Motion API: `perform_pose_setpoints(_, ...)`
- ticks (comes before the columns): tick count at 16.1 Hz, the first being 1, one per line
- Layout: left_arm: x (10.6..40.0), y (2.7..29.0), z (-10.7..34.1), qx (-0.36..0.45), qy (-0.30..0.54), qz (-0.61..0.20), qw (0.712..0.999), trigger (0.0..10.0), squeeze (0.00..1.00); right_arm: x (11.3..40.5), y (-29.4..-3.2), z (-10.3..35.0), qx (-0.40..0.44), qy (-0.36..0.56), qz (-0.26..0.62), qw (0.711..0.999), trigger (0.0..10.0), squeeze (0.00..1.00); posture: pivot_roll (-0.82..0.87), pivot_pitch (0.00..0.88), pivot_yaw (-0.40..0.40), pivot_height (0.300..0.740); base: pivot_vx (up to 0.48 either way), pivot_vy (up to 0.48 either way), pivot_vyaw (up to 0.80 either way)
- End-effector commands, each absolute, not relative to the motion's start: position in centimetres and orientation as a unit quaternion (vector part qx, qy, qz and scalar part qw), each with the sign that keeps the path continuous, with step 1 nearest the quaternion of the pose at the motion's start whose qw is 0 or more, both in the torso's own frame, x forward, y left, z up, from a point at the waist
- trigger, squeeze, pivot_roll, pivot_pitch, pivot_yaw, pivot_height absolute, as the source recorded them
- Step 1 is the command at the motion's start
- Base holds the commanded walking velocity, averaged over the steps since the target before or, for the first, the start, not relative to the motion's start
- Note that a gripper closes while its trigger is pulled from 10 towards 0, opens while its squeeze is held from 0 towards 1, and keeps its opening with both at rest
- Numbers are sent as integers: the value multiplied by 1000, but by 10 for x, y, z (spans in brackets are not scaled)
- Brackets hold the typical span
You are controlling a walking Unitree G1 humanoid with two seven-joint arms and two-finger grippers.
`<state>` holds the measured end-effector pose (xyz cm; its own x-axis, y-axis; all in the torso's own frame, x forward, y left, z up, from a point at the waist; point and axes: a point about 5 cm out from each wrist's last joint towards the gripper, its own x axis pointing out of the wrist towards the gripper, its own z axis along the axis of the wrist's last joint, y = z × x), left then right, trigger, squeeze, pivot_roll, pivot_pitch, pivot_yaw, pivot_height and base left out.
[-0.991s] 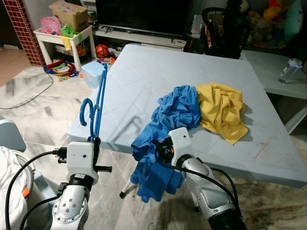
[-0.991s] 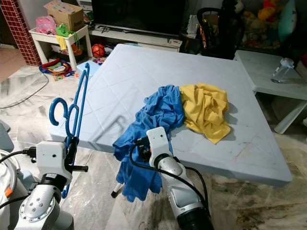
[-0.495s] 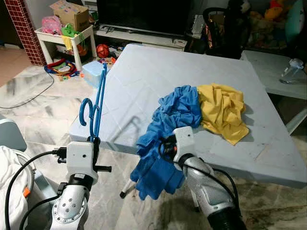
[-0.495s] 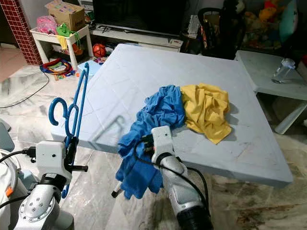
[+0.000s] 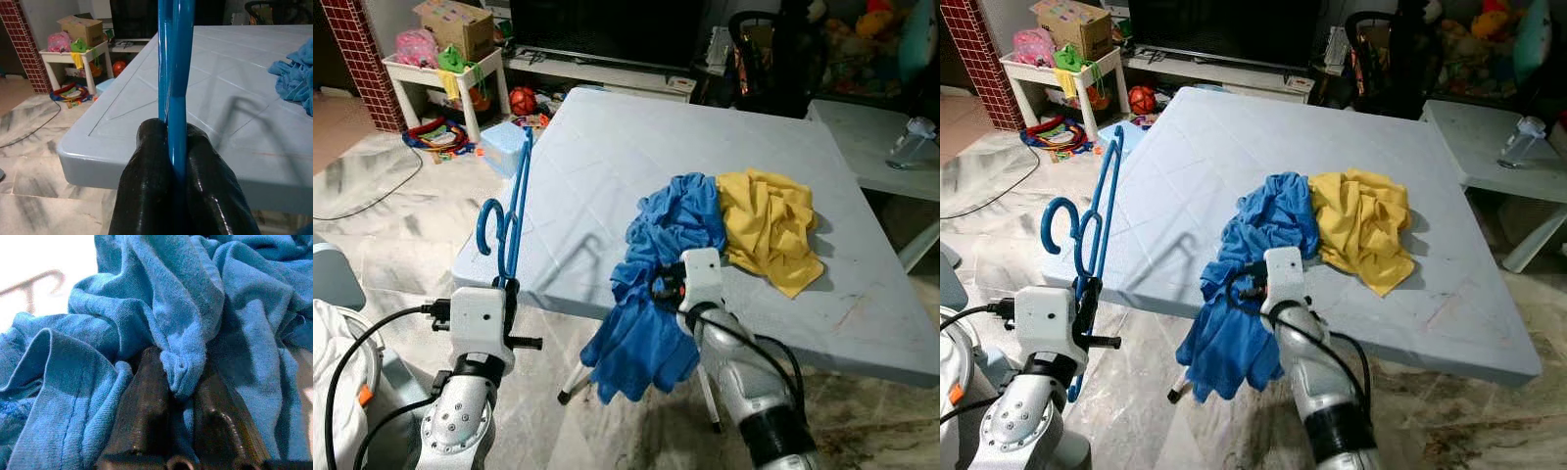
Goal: Hang hanger
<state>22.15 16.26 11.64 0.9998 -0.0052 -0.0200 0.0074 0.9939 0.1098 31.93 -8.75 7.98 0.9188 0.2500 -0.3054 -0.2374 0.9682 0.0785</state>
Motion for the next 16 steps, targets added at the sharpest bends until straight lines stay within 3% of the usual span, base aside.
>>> perform_pose_setpoints(1,224,158,120,55,1,-9,998,10000,0,330,-95,89,22,143,106,984,0,0,126,16,-93,740,0,0,0)
perform_pose_setpoints(6,227,156,120,52,-5,-4,999,10000,0,364,-93,123,31,103,107,988,0,0,134,1,-115,740,0,0,0)
perform_pose_setpoints(10,228,154,120,47,-8,2,999,10000,0,397,-92,182,48,24,94,994,0,0,138,0,-131,740,0,0,0)
perform_pose_setpoints(12,227,153,120,45,-9,5,999,10000,0,413,-91,233,58,-48,89,993,0,0,143,0,-137,740,0,0,0)
perform_pose_setpoints(13,226,154,120,45,-9,9,999,10000,0,418,-93,280,64,-119,74,988,0,0,146,0,-143,740,0,0,0)
perform_pose_setpoints(16,226,157,122,48,-18,26,998,10000,0,419,-107,326,81,-203,30,975,0,0,149,4,-149,740,0,0,0)
